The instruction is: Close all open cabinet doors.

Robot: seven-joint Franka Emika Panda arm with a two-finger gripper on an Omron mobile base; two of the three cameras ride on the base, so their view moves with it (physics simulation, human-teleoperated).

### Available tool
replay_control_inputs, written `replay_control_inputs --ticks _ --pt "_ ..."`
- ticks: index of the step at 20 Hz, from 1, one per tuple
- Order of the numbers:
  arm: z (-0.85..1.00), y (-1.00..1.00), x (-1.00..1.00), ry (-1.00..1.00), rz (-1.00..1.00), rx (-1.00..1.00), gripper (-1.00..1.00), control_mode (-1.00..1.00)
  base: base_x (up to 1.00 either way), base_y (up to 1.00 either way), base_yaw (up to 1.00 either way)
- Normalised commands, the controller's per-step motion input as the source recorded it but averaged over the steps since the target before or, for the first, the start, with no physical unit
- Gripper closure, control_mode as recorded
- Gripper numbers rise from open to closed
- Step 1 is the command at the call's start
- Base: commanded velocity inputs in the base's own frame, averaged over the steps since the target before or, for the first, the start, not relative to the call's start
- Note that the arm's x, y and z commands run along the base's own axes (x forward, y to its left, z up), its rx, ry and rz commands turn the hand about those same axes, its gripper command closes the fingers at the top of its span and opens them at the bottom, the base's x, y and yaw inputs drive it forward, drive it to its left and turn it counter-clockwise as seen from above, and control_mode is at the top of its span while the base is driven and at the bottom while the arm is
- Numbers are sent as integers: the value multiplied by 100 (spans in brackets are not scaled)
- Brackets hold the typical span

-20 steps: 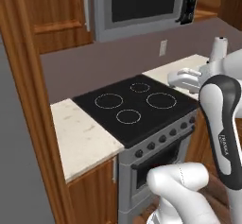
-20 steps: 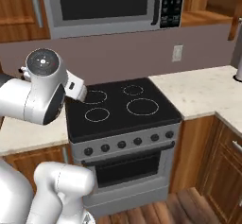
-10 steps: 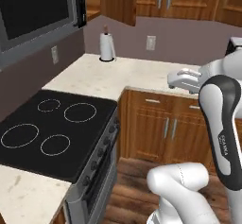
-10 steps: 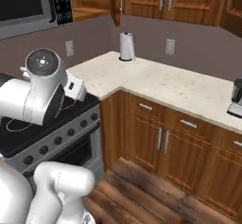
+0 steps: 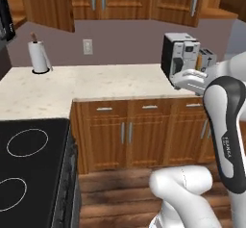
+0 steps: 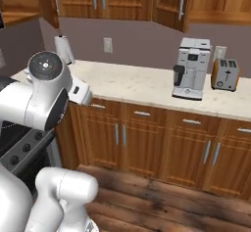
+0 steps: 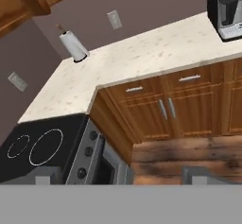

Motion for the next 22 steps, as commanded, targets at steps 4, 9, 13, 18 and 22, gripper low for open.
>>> replay_control_inputs --ticks 4,9,13,18,22 --pt "0 0 0 0 0 0 -100 100 56 1 -17" --pt "0 0 0 0 0 0 -100 100 67 15 -3" --pt "0 0 0 0 0 0 -100 100 68 13 0" --pt "0 0 0 0 0 0 -100 100 50 -3 -5" --pt "0 0 0 0 0 0 -100 100 53 -25 -13"
